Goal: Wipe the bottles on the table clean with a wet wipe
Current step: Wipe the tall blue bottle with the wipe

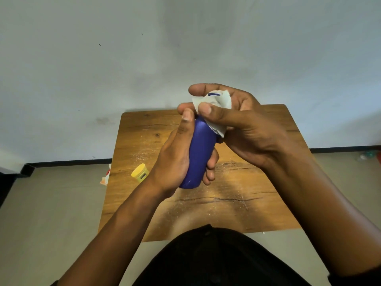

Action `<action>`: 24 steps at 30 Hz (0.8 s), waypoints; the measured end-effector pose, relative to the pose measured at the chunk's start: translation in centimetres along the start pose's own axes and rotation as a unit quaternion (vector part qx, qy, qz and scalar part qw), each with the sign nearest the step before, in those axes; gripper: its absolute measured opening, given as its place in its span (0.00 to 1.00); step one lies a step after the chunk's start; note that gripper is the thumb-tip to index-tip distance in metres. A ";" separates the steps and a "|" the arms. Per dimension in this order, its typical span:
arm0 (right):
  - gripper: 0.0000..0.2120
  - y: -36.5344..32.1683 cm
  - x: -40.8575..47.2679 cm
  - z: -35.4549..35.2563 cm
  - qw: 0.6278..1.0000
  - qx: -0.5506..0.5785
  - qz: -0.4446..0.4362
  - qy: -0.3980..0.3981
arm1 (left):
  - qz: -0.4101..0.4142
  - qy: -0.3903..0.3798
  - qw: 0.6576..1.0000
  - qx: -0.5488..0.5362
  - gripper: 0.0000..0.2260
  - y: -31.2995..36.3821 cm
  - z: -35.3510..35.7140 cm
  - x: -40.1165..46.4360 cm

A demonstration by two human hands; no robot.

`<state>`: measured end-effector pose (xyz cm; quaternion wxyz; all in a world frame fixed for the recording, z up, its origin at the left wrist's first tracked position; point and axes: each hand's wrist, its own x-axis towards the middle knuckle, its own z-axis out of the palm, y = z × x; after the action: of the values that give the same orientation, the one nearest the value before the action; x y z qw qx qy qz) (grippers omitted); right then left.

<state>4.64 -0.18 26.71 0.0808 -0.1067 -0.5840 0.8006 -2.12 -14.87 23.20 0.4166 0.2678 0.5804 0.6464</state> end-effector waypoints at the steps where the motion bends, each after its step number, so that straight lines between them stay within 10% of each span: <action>1: 0.16 -0.1 -0.1 -0.1 1.000 0.009 -0.005 -0.011 | -0.017 -0.022 0.999 -0.034 0.33 0.3 -0.1 -0.1; 11: 0.18 -0.1 -0.3 -0.4 0.984 0.143 -0.016 -0.103 | -0.079 -0.196 0.955 -0.210 0.36 1.2 -1.4 0.1; 24: 0.21 -0.5 0.2 1.5 0.994 0.007 -0.030 0.109 | 0.080 0.103 0.976 0.175 0.32 0.1 -0.5 0.5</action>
<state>4.03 -1.29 27.62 0.1689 -0.1749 -0.5694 0.7853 -2.80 -14.70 23.18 0.2480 0.3144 0.7012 0.5899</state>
